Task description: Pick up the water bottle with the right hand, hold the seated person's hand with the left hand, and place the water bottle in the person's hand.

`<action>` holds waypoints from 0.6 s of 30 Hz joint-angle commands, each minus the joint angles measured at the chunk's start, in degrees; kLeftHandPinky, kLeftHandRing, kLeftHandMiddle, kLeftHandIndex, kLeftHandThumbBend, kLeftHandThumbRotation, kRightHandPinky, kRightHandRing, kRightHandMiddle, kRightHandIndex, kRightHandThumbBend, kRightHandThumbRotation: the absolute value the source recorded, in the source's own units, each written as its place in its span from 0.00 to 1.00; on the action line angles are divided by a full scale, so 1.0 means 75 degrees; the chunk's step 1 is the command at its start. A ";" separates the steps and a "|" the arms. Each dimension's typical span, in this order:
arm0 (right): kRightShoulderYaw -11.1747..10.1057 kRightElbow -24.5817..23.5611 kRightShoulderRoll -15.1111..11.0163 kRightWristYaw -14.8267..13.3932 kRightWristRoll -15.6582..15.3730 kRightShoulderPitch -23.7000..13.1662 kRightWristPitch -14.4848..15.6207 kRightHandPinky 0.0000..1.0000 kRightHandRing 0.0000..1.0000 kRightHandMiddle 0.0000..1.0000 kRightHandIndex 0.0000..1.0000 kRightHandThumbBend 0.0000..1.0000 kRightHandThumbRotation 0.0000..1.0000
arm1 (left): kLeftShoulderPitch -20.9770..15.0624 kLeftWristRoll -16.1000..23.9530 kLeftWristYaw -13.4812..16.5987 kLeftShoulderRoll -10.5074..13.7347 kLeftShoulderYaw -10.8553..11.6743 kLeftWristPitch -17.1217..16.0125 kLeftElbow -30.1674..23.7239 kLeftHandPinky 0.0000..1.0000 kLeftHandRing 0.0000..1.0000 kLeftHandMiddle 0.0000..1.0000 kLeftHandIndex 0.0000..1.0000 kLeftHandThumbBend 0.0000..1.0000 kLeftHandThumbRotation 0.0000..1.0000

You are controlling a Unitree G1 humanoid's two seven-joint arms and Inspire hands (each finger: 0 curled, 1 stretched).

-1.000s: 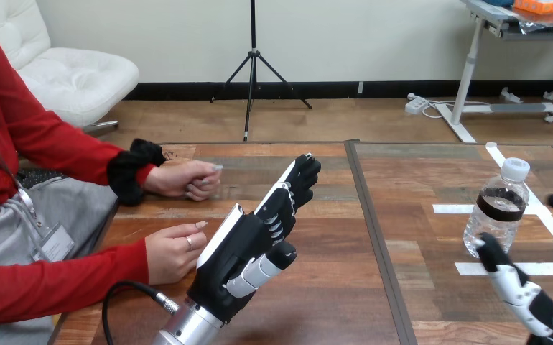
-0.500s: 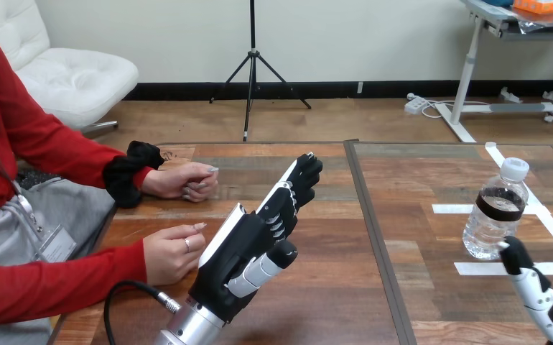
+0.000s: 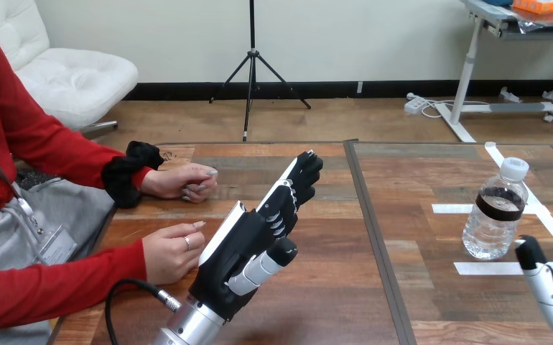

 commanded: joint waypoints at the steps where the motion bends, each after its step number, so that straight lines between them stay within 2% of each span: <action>1: 0.0083 -0.0146 -0.0236 0.0611 0.0512 -0.0583 0.0481 0.87 0.99 0.98 0.98 1.00 0.57 | -0.0525 -0.0013 0.0015 -0.0053 0.0001 -0.0097 0.0044 1.00 1.00 1.00 1.00 1.00 0.86; 8: 0.0036 -0.0201 -0.0330 0.1279 0.1080 -0.0768 0.1185 0.90 1.00 0.98 1.00 1.00 0.57 | -0.0522 -0.0012 0.0002 -0.0058 -0.0001 -0.0121 0.0048 1.00 1.00 1.00 1.00 1.00 0.86; 12: 0.0003 -0.0265 -0.0350 0.1489 0.1289 -0.0866 0.1553 0.90 1.00 0.98 1.00 1.00 0.57 | -0.0510 0.0040 0.0075 -0.0065 -0.0014 -0.0122 0.0022 1.00 1.00 1.00 1.00 1.00 0.86; 18: -0.0046 -0.0151 -0.0466 0.1666 0.1366 -0.1071 0.1978 0.88 1.00 0.97 1.00 1.00 0.58 | -0.0496 0.0040 0.0098 -0.0082 -0.0020 -0.0102 -0.0001 1.00 1.00 1.00 1.00 1.00 0.86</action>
